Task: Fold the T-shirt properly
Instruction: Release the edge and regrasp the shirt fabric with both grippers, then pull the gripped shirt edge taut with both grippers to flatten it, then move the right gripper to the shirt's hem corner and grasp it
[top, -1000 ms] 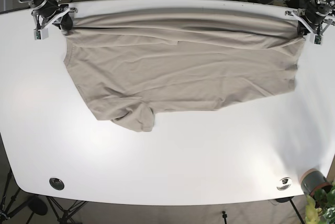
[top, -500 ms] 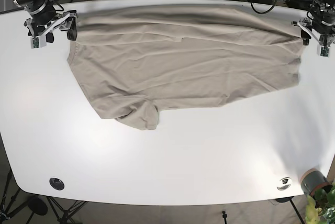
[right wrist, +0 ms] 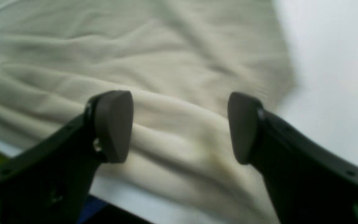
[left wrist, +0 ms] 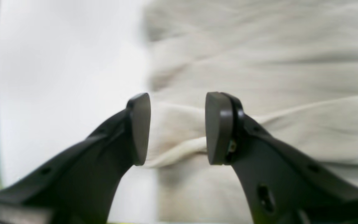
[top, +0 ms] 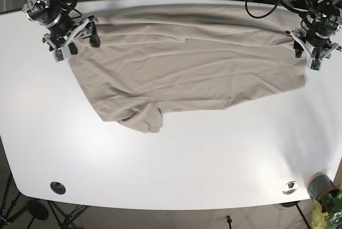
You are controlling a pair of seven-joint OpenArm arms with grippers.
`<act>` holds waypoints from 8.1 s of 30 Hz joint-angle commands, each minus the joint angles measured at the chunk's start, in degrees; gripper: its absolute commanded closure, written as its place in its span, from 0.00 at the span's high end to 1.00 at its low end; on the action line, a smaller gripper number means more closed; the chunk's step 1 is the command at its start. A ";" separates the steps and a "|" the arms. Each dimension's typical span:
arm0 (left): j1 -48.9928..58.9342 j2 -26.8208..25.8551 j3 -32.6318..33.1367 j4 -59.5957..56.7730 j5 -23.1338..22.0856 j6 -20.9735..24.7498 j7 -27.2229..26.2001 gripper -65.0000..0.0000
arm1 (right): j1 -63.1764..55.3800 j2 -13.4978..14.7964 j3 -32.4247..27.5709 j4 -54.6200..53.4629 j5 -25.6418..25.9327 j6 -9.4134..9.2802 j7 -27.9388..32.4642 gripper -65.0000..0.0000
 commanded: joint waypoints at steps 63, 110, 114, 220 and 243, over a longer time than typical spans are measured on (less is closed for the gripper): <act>-0.22 1.90 -0.10 -7.42 -0.25 0.34 -1.00 0.40 | 2.28 0.42 -15.32 -4.87 -10.77 0.30 4.83 0.00; -0.04 1.81 -0.01 -9.09 -0.25 0.34 -1.09 0.40 | 11.86 0.25 -7.32 -5.49 -10.68 0.30 4.83 0.00; 0.04 1.02 -0.01 -9.09 -0.25 0.34 -1.09 0.40 | 12.39 0.25 -6.53 -5.49 -10.68 0.30 4.83 0.00; -15.34 2.08 -10.74 -2.06 -0.34 0.34 3.84 0.40 | 27.60 2.01 -3.19 -16.65 -14.73 0.30 0.78 0.59; -13.58 2.17 -8.63 -2.24 -0.25 0.34 3.84 0.40 | 46.68 3.94 -9.17 -52.43 -15.78 0.30 14.94 0.59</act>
